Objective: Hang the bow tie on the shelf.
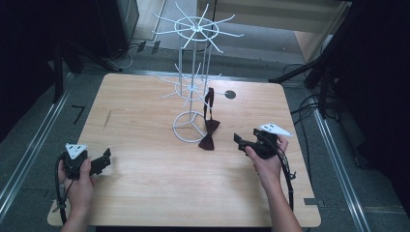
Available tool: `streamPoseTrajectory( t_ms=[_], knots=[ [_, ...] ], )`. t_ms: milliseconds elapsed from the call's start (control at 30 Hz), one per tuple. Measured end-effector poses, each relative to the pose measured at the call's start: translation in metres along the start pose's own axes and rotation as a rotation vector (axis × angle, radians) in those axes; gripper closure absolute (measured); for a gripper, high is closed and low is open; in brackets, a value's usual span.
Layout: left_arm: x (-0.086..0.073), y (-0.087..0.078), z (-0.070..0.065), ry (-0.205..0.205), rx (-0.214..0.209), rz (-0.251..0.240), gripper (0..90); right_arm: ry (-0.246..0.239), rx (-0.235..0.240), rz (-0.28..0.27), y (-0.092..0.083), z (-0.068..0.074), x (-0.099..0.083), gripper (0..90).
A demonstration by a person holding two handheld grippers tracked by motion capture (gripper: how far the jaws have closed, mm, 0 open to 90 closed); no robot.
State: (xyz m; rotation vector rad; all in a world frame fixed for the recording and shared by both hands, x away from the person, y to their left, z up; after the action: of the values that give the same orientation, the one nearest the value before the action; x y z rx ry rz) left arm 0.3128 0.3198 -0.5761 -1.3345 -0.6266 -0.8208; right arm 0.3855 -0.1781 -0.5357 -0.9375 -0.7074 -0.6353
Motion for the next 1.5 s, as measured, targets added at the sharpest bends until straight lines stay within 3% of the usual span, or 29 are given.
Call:
streamPoseTrajectory(
  t_ms=[300,500,1067,1500],
  knots=[
    [0.000,0.000,0.000,-0.003,-0.001,-0.003,14.2,0.002,-0.045,-0.003,-0.022,-0.029,-0.018,14.6],
    [0.000,0.000,0.000,-0.003,-0.001,-0.001,14.2,0.034,-0.062,-0.011,-0.035,-0.045,-0.028,14.6],
    [0.001,0.000,-0.001,0.001,-0.007,-0.010,14.3,0.065,-0.144,-0.010,-0.074,-0.102,-0.055,14.4],
    [0.000,-0.001,-0.004,0.017,-0.035,-0.009,14.2,0.123,-0.205,-0.022,-0.112,-0.141,-0.074,14.3]
  ],
)
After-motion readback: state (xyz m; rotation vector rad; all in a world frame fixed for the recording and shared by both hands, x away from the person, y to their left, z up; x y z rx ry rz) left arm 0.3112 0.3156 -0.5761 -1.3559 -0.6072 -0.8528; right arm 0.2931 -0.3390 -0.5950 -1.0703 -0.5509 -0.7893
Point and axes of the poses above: each handheld gripper's, and its own axes: y roughly forward along the jaws, x roughly out of its top, z roughly to its left, the point moved 9 cm from there along y, roughly forward along the jaws, and after that the axes turned 12 degrees about y, right-handed, at the moved point
